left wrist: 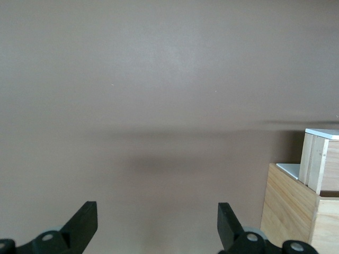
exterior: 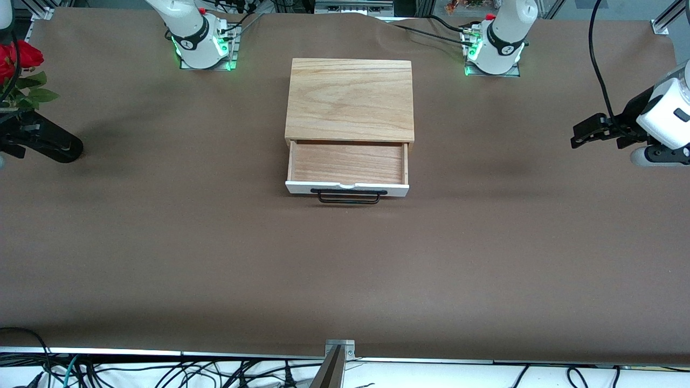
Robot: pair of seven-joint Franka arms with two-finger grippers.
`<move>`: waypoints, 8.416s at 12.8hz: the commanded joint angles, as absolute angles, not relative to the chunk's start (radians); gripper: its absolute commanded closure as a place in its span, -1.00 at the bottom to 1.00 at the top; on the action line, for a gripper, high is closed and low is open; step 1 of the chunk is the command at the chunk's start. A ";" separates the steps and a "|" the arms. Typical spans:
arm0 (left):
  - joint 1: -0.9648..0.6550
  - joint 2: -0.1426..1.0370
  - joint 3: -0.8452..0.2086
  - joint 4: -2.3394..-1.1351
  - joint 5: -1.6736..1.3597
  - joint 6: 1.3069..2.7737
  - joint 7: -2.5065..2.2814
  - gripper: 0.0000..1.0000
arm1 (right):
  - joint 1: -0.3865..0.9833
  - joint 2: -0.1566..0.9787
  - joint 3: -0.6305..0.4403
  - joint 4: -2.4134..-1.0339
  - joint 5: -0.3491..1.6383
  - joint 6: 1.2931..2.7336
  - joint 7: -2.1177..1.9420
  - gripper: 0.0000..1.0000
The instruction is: Close drawer with both arms simultaneously
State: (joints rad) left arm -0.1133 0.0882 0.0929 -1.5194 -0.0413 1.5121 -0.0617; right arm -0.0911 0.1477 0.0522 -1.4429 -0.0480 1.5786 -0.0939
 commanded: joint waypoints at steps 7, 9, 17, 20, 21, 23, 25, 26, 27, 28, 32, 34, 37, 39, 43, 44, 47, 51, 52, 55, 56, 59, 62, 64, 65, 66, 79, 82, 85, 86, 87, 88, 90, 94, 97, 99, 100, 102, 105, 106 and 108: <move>-0.114 0.094 0.092 -1.500 -0.041 1.500 -0.066 -1.00 | -0.100 0.137 0.057 -1.453 -0.029 1.578 -0.107 -1.00; -0.114 0.094 0.092 -1.502 -0.041 1.502 -0.066 -1.00 | -0.100 0.137 0.057 -1.454 -0.029 1.577 -0.107 -1.00; -0.113 0.094 0.092 -1.502 -0.041 1.500 -0.064 -1.00 | -0.100 0.137 0.057 -1.453 -0.029 1.575 -0.106 -1.00; -0.114 0.094 0.092 -1.502 -0.040 1.500 -0.064 -1.00 | -0.100 0.137 0.057 -1.453 -0.029 1.578 -0.107 -1.00; -0.114 0.094 0.092 -1.500 -0.041 1.500 -0.064 -1.00 | -0.100 0.137 0.057 -1.453 -0.029 1.582 -0.107 -1.00; -0.114 0.094 0.092 -1.502 -0.041 1.500 -0.064 -1.00 | -0.101 0.138 0.057 -1.453 -0.031 1.582 -0.107 -1.00; -0.112 0.094 0.092 -1.502 -0.047 1.502 -0.057 -1.00 | -0.103 0.146 0.055 -1.453 -0.029 1.583 -0.104 -1.00; -0.126 0.095 0.092 -1.502 -0.052 1.502 -0.055 -1.00 | -0.101 0.147 0.057 -1.453 -0.029 1.585 -0.100 -1.00; -0.139 0.095 0.081 -1.500 -0.057 1.502 -0.054 -1.00 | -0.101 0.155 0.057 -1.454 -0.026 1.589 -0.095 -1.00; -0.152 0.095 0.068 -1.500 -0.080 1.514 -0.054 -1.00 | -0.100 0.178 0.057 -1.454 -0.025 1.588 -0.094 -1.00; -0.201 0.164 0.032 -1.473 -0.133 1.516 -0.055 -1.00 | -0.092 0.215 0.066 -1.453 0.015 1.604 -0.091 -1.00; -0.219 0.188 0.034 -1.459 -0.158 1.522 -0.048 -1.00 | -0.077 0.245 0.067 -1.454 0.046 1.638 -0.091 -1.00; -0.258 0.286 0.032 -1.415 -0.259 1.566 -0.049 -1.00 | -0.029 0.326 0.067 -1.453 0.116 1.715 -0.098 -1.00; -0.262 0.360 0.034 -1.413 -0.374 1.641 -0.049 -1.00 | 0.024 0.380 0.067 -1.453 0.178 1.784 -0.089 -1.00; -0.265 0.495 0.031 -1.411 -0.489 1.808 -0.049 -1.00 | 0.171 0.500 0.067 -1.453 0.187 1.966 -0.087 -1.00; -0.262 0.527 0.025 -1.411 -0.538 1.848 -0.048 -1.00 | 0.208 0.529 0.067 -1.453 0.187 2.017 -0.087 -1.00; -0.330 0.598 0.021 -1.417 -0.590 1.989 -0.066 -1.00 | 0.291 0.592 0.067 -1.444 0.202 2.121 -0.025 -1.00; -0.377 0.649 -0.003 -1.442 -0.589 2.043 -0.064 -1.00 | 0.363 0.672 0.067 -1.370 0.215 2.128 0.060 -1.00; -0.377 0.649 -0.014 -1.451 -0.580 2.039 -0.064 -1.00 | 0.379 0.687 0.067 -1.355 0.215 2.137 0.077 -1.00; -0.376 0.646 -0.049 -1.488 -0.580 2.008 -0.077 -1.00 | 0.422 0.709 0.075 -1.353 0.296 2.184 0.156 -1.00; -0.376 0.646 -0.051 -1.489 -0.580 1.996 -0.093 -1.00 | 0.440 0.710 0.075 -1.353 0.323 2.183 0.178 -1.00; -0.376 0.643 -0.051 -1.489 -0.580 1.941 -0.101 -1.00 | 0.445 0.704 0.098 -1.358 0.353 2.149 0.202 -1.00; -0.373 0.640 -0.051 -1.489 -0.580 1.882 -0.113 -1.00 | 0.445 0.704 0.112 -1.358 0.356 2.109 0.201 -1.00; -0.370 0.641 -0.051 -1.489 -0.580 1.881 -0.117 -1.00 | 0.445 0.703 0.112 -1.358 0.356 2.062 0.199 -1.00; -0.370 0.641 -0.051 -1.489 -0.580 1.873 -0.130 -1.00 | 0.445 0.701 0.115 -1.358 0.356 2.028 0.201 -1.00; -0.370 0.641 -0.052 -1.489 -0.580 1.850 -0.146 -1.00 | 0.443 0.700 0.117 -1.358 0.357 1.999 0.201 -1.00; -0.368 0.637 -0.066 -1.519 -0.572 1.642 -0.156 -1.00 | 0.445 0.709 0.120 -1.362 0.394 1.761 0.199 -1.00; -0.364 0.635 -0.066 -1.545 -0.572 1.594 -0.158 -1.00 | 0.445 0.710 0.123 -1.364 0.400 1.688 0.199 -1.00; -0.364 0.635 -0.066 -1.575 -0.572 1.572 -0.158 -1.00 | 0.445 0.716 0.129 -1.365 0.431 1.632 0.199 -1.00; -0.364 0.635 -0.066 -1.585 -0.572 1.565 -0.158 -1.00 | 0.445 0.722 0.130 -1.365 0.431 1.623 0.199 -1.00; -0.364 0.635 -0.066 -1.588 -0.572 1.551 -0.158 -1.00 | 0.445 0.730 0.133 -1.365 0.431 1.618 0.199 -1.00; -0.364 0.635 -0.066 -1.597 -0.572 1.543 -0.158 -1.00 | 0.446 0.736 0.133 -1.365 0.431 1.609 0.199 -1.00; -0.361 0.635 -0.066 -1.609 -0.572 1.543 -0.158 -1.00 | 0.446 0.744 0.146 -1.367 0.433 1.576 0.196 -1.00; -0.345 0.634 -0.066 -1.592 -0.572 1.532 -0.156 -1.00 | 0.448 0.744 0.147 -1.365 0.433 1.546 0.195 -1.00; -0.298 0.597 -0.055 -1.551 -0.572 1.543 -0.144 -1.00 | 0.443 0.741 0.146 -1.356 0.430 1.555 0.192 -1.00; -0.278 0.522 -0.019 -1.548 -0.546 1.560 -0.095 -1.00 | 0.425 0.738 0.138 -1.303 0.425 1.569 0.195 -1.00; -0.256 0.478 -0.018 -1.549 -0.494 1.562 -0.039 -1.00 | 0.401 0.739 0.137 -1.269 0.425 1.574 0.195 -1.00; -0.253 0.358 -0.018 -1.562 -0.357 1.587 -0.009 -1.00 | 0.353 0.736 0.138 -1.233 0.426 1.603 0.189 -1.00; -0.209 0.171 -0.018 -1.641 -0.247 1.600 -0.011 -1.00 | 0.315 0.729 0.120 -1.177 0.407 1.606 0.131 -1.00; -0.187 0.117 -0.018 -1.664 -0.211 1.598 -0.014 -1.00 | 0.316 0.726 0.091 -1.149 0.381 1.600 0.126 -1.00; -0.187 0.019 -0.020 -1.669 -0.065 1.547 -0.020 -1.00 | 0.314 0.706 0.057 -1.126 0.310 1.597 0.106 -1.00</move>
State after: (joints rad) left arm -0.1937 0.1282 -0.0129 -1.6002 -0.1631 1.5610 -0.0324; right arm 0.3077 0.7321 0.0844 -1.1459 0.3654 1.6064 0.1309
